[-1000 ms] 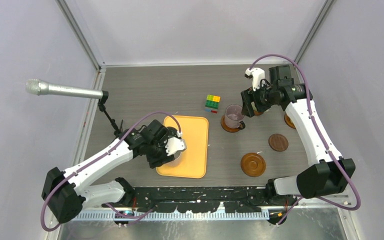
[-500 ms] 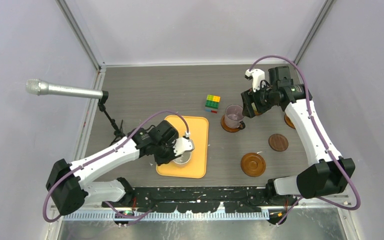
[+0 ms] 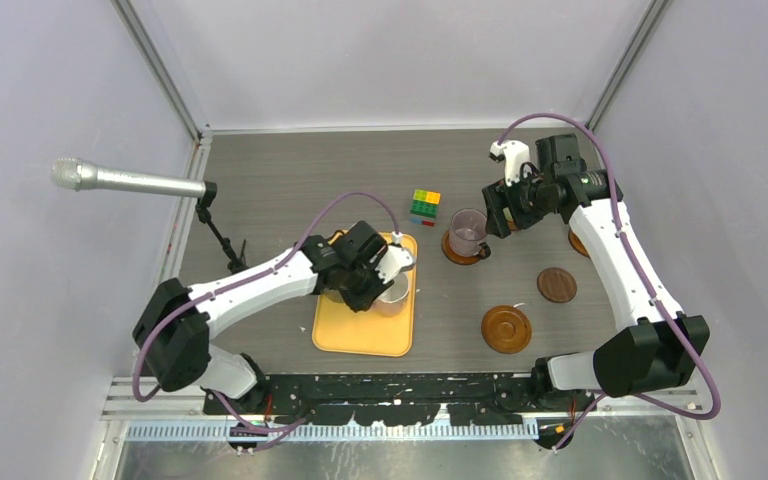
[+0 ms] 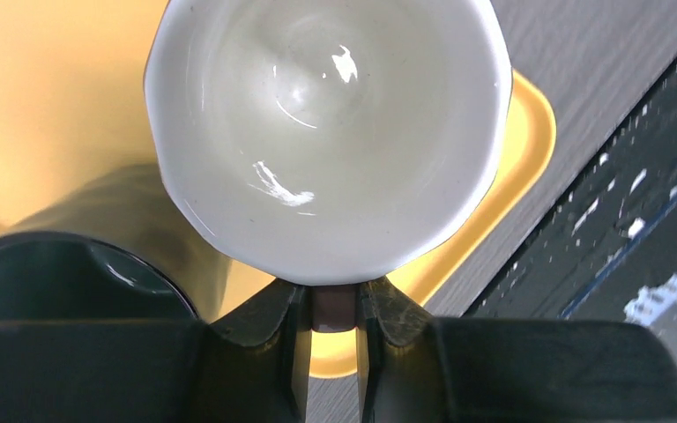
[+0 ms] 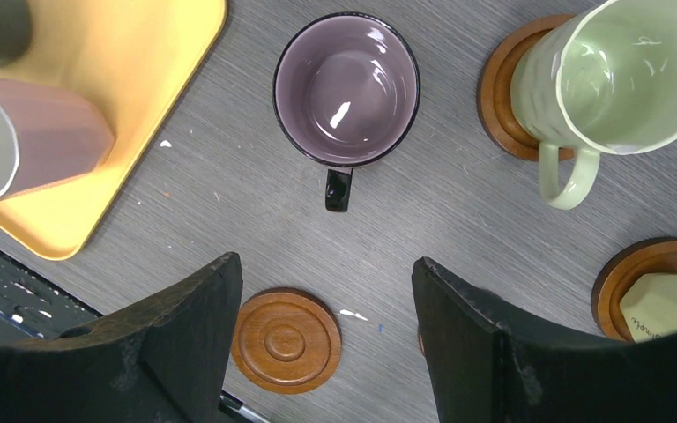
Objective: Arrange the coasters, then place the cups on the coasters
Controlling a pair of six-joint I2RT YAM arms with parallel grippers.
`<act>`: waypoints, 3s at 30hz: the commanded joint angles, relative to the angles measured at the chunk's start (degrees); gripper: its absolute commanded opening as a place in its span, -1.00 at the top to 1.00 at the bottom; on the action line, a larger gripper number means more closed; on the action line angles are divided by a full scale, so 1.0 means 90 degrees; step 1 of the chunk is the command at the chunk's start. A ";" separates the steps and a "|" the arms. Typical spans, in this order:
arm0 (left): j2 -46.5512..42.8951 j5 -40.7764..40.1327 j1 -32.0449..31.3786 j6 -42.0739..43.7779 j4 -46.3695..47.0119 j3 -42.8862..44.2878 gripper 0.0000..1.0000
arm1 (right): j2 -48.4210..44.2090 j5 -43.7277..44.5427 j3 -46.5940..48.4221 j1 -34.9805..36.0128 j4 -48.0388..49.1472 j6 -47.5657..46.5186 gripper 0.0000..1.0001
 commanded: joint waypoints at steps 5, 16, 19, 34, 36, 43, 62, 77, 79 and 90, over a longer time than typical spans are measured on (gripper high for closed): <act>0.0685 -0.1146 -0.0018 -0.1392 0.0932 0.0988 1.00 | -0.0259 0.0040 -0.0091 -0.0009 0.0128 0.0071 -0.49; 0.1349 -0.2131 0.0169 -0.2791 0.0819 0.1592 1.00 | -0.0335 0.0026 -0.0190 -0.0013 0.0138 0.0145 -0.50; 0.1383 -0.2266 0.0187 -0.3077 0.0768 0.1582 1.00 | -0.0393 0.0038 -0.0257 -0.0012 0.0137 0.0173 -0.50; 0.0851 -0.1133 0.0143 -0.3340 0.0895 0.1026 -0.18 | -0.0526 0.0015 -0.0407 -0.0013 0.0125 0.0138 -0.51; 0.0776 -0.1036 0.0066 -0.3350 0.0869 0.0978 -0.24 | -0.0510 0.0003 -0.0403 -0.0017 0.0123 0.0117 -0.51; 0.0746 -0.0610 -0.0312 -0.3261 0.1125 0.0958 -0.26 | -0.0519 -0.0026 -0.0415 -0.0011 0.0107 0.0098 -0.51; -0.0187 0.0268 0.0329 -0.2501 0.1050 0.1250 -0.65 | -0.0584 -0.0654 -0.0937 0.0523 0.0405 0.1594 -0.51; -0.1684 -0.0729 0.2232 -0.3056 0.0816 0.1009 -0.99 | 0.1058 -0.0209 -0.0317 0.3092 0.1140 0.3297 -0.50; -0.1774 -0.0681 0.2339 -0.3173 0.0891 0.0913 -0.99 | 0.1306 -0.0059 -0.0240 0.3187 0.1310 0.3527 -0.47; -0.2052 -0.0211 0.2377 -0.2876 0.1114 0.0561 -1.00 | 0.2180 0.0806 -0.0005 0.3838 0.1653 0.3582 -0.34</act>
